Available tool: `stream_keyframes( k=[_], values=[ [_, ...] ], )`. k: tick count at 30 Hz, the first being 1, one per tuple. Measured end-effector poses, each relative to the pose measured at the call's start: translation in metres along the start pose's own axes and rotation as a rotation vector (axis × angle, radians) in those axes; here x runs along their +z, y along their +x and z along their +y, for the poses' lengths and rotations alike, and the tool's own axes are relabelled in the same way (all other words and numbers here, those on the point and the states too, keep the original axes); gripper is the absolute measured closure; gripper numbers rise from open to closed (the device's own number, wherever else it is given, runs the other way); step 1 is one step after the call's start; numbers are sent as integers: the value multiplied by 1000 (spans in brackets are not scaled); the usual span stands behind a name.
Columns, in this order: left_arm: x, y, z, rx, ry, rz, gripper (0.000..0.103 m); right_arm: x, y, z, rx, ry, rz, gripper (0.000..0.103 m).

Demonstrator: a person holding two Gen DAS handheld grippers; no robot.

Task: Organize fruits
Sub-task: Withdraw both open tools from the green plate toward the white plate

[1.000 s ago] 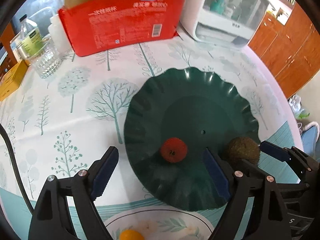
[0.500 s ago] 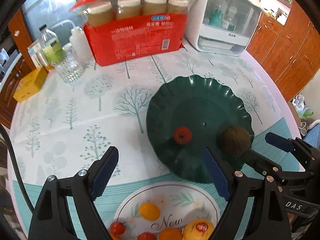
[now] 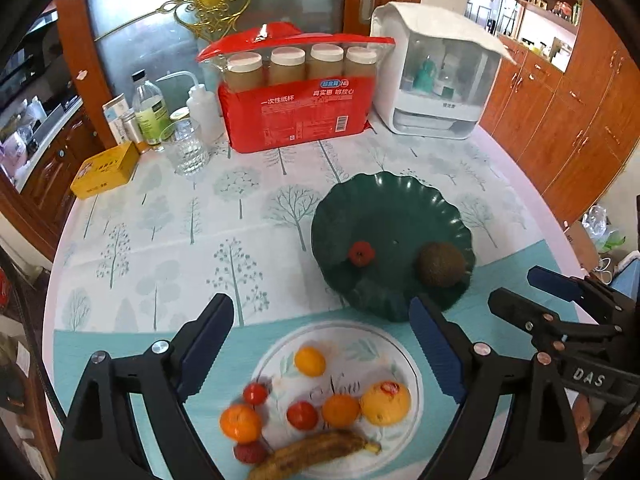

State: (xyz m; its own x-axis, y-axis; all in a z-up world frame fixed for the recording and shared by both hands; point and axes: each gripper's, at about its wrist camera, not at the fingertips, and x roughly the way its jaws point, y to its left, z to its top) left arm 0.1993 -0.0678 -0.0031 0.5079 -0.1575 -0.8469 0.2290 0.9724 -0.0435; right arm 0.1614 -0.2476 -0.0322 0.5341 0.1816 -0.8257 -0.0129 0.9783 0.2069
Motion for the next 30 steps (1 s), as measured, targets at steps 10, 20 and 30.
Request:
stream_keyframes(
  k=[10,20,30],
  values=[
    [-63,-47,4,31,-50,4,14,-41,-38,22,14,-67,15,26],
    [-118,-83,19,51,-133,2,14,-87,-72,55,52,-177,-1,26],
    [-168,-96,28,101,-149,23,14,-132,-65,81,85,-266,36,26]
  ],
)
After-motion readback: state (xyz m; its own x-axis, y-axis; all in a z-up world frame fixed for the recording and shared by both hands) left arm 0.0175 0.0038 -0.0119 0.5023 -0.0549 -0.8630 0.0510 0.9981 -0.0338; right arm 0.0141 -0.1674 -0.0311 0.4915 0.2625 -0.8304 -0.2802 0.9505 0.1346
